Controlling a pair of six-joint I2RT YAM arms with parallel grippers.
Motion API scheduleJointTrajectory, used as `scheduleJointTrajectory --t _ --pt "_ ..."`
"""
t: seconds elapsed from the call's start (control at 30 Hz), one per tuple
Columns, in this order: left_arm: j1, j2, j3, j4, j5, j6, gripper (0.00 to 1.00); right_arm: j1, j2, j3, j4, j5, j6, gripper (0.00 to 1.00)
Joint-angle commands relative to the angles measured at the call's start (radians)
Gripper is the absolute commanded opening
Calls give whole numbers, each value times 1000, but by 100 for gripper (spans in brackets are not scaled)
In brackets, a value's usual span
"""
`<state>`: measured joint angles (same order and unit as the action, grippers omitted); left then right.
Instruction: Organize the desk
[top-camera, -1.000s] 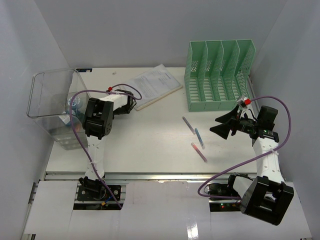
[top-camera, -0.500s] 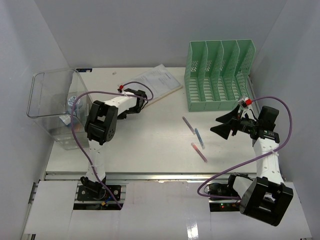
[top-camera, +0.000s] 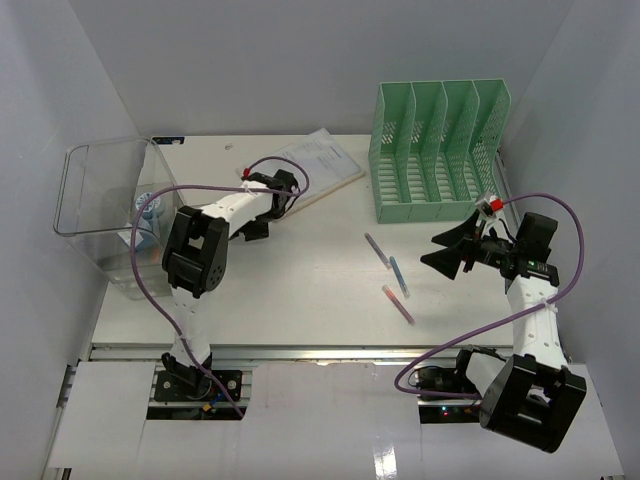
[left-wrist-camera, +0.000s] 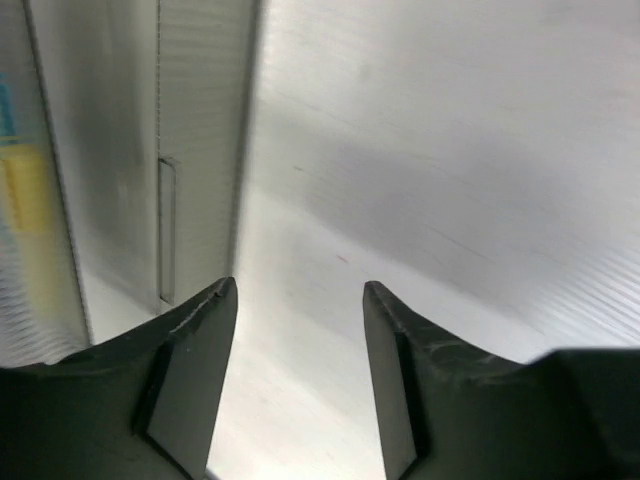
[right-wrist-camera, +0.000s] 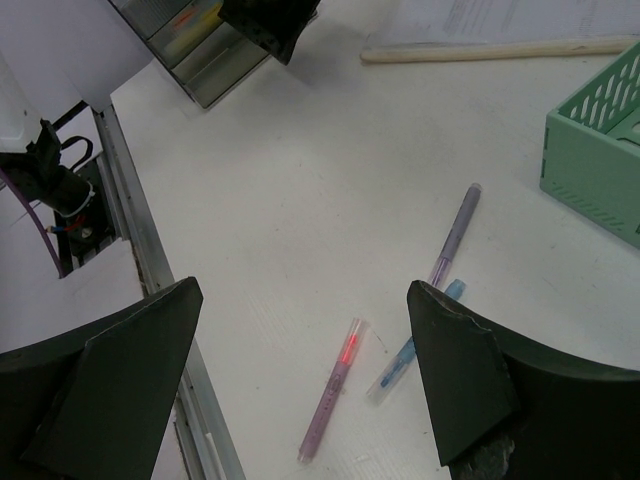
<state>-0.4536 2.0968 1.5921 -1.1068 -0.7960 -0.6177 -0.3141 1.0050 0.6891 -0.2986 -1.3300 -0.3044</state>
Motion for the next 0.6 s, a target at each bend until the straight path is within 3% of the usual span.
scheduleJointTrajectory --t 0.0,0.13,0.23,0.33,0.43,0.57 --pt "-24 -229 20 165 337 154 74 -5 -25 21 -102 38 -112 90" --pt "-60 -386 -81 334 692 199 98 -5 -25 35 -147 108 -190 90" --pt "-88 -475 -208 475 913 124 98 -5 -23 39 -156 144 -219 90" --pt "-136 -511 -346 658 1020 -13 98 -5 -23 45 -175 177 -256 90" --pt "-192 -487 -401 759 1009 -148 98 -5 -25 44 -163 219 -252 90" --pt "-283 -345 -305 775 908 -345 90 -5 -24 38 -138 245 -231 90"
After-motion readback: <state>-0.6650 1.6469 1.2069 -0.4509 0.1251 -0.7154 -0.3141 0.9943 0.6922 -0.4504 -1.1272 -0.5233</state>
